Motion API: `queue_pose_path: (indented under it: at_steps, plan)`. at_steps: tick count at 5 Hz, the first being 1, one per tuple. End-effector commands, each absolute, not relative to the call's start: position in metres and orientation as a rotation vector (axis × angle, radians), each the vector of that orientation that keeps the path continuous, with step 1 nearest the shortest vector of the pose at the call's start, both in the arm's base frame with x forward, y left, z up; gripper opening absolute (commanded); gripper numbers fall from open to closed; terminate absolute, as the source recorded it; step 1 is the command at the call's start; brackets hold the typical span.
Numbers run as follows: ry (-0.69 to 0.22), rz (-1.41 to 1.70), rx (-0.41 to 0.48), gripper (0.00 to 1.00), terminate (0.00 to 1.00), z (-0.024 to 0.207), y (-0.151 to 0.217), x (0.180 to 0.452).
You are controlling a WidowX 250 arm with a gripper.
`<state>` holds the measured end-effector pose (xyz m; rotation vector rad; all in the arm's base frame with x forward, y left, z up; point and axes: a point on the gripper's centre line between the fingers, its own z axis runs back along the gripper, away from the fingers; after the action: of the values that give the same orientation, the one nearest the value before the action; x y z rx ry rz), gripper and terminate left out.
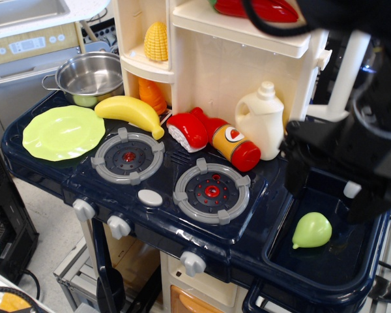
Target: Put pear on plate
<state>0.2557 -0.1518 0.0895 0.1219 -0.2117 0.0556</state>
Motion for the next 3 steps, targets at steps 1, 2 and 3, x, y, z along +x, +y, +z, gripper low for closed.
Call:
queue_pose_path:
  at_steps: [1, 2, 3]
  plan:
    - [-0.314, -0.016, 0.043, 1.0, 0.0, 0.069, -0.163, 0.281]
    - [-0.343, -0.027, 0.001, 1.0, 0.0, 0.053, -0.163, 0.288]
    - [-0.375, -0.052, -0.007, 1.0, 0.0, 0.036, -0.155, 0.293]
